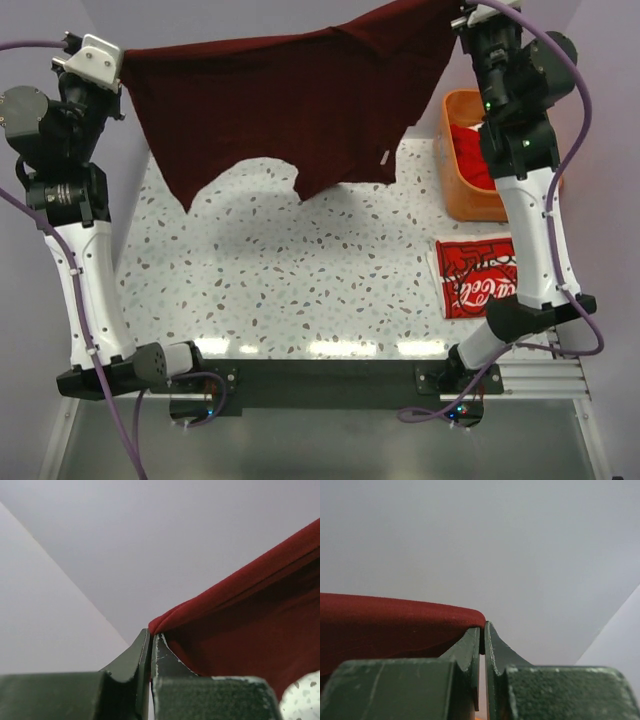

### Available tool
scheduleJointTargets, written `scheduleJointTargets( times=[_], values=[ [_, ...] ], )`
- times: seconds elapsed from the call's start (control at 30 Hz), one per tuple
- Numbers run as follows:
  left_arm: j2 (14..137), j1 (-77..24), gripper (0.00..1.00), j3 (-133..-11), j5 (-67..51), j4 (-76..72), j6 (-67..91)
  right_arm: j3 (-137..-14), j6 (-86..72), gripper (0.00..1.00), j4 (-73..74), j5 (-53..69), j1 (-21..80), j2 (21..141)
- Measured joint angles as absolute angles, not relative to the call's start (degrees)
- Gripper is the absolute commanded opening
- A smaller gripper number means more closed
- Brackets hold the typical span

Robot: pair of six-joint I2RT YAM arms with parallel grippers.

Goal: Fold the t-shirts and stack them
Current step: Flatten the tshirt out

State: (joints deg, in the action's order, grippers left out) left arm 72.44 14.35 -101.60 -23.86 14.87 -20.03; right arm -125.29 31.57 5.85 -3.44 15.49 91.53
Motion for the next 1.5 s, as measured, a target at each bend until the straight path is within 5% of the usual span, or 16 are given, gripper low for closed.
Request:
scheduleJointTargets(
  times=[0.33, 0.63, 0.77, 1.07, 1.27, 1.5],
  values=[
    [80.05, 14.00, 0.00, -105.01, -27.35, 15.92, -18.04, -129.73, 35.16, 0.00, 2.07, -3.53, 15.46, 100.60],
    [106.08, 7.09, 0.00, -122.85, -25.28, 20.69, -17.30, -148.83, 35.38, 0.00, 0.45, -5.72, 15.27, 128.03],
    [112.01, 5.67, 0.00, -129.82, -20.64, 15.09, -12.78, -146.80, 34.92, 0.00, -4.89, -6.35, 14.94, 128.14],
    [98.37, 10.11, 0.00, -120.29, -18.09, -15.14, -5.65, -145.82, 32.88, 0.00, -18.94, -3.44, 12.21, 115.72],
    [88.01, 10.48, 0.00, -103.85, -24.69, -23.35, -10.07, -123.35, 31.16, 0.00, -26.20, 2.63, 11.07, 100.95],
    [85.67, 10.90, 0.00, -71.79, -34.06, -13.37, -22.26, -85.38, 34.17, 0.00, -19.35, 12.21, 10.81, 95.18]
  ],
)
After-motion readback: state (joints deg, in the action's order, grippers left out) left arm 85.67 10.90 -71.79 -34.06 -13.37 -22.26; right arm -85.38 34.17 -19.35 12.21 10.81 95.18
